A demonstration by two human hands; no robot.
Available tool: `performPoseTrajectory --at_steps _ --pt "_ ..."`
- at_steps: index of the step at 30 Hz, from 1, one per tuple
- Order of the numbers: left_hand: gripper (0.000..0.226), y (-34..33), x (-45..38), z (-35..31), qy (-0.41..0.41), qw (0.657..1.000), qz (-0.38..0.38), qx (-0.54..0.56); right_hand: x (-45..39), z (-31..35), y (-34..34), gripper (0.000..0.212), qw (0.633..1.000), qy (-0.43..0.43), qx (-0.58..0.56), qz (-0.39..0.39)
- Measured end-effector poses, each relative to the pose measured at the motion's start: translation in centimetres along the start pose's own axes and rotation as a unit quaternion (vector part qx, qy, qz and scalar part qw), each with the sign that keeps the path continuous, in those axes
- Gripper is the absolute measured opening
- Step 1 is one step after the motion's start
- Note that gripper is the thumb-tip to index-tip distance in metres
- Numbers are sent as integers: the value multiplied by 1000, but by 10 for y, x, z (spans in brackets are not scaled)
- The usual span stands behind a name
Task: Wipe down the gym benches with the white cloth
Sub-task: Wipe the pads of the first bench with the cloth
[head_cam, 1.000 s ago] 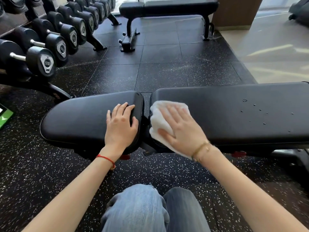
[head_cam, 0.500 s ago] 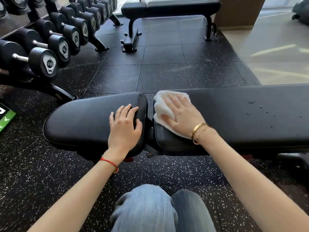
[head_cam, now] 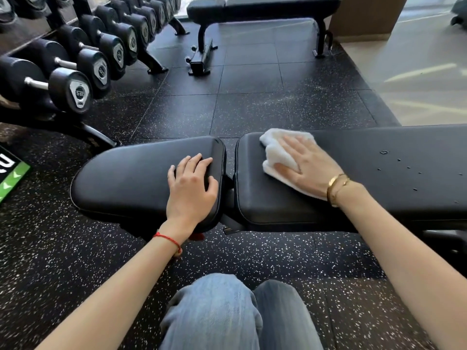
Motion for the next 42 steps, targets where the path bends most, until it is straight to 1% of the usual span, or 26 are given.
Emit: performPoseTrajectory --at_steps 2,5,6,8,10,12,15,17,20,22,25,27,29,32,36,39,42 --pt "50 1 1 0 -1 1000 -1 5 37 27 7 71 999 44 -15 -24" --pt "44 4 4 -3 -21 999 -10 33 96 56 18 65 992 91 -6 -87" --pt "42 6 6 -5 -32 998 -14 43 111 60 17 66 990 95 10 -100" --pt "39 8 7 -8 -43 997 -22 55 128 60 9 69 990 76 52 -109" --pt "36 8 6 -8 -44 997 -26 60 122 65 0 71 990 51 86 -97" --pt "33 7 6 -7 -43 997 -26 61 104 85 -11 72 990 52 100 -89" --pt "30 6 5 -5 -45 997 -19 62 91 107 -20 71 983 66 129 -114" --pt "31 7 5 -5 -51 997 -17 56 102 94 -18 72 981 65 127 -133" --pt "30 7 5 -4 -53 997 -20 57 128 51 -6 73 981 17 113 -156" --pt "30 6 6 -5 -49 997 -22 54 135 38 -2 75 981 -4 113 -155" --pt "30 4 6 -6 -49 997 -25 48 115 64 -6 81 984 1 106 -143" --pt "30 4 5 -6 -51 997 -23 46 98 89 -12 83 985 20 95 -144" --pt "31 4 5 -5 -55 997 -19 50 92 99 -15 84 984 40 88 -151" --pt "33 6 6 -4 -57 997 -22 56 106 80 -7 82 981 55 81 -169" --pt "31 4 6 -3 -53 997 -23 57 121 54 1 84 981 19 94 -169" --pt "30 5 5 -4 -48 997 -26 58 108 74 -2 86 979 18 115 -166" --pt "31 6 5 -4 -47 997 -21 63 86 113 -15 82 979 30 125 -159"
Point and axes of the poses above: each hand's wrist, its own x-axis away from the middle knuckle, its own y-axis out of the back of the hand, z = x × y, the point moved 7 cm from there along -x, towards the middle knuckle, and after that the axes turned 1 degree about z, right-handed, at the moved point
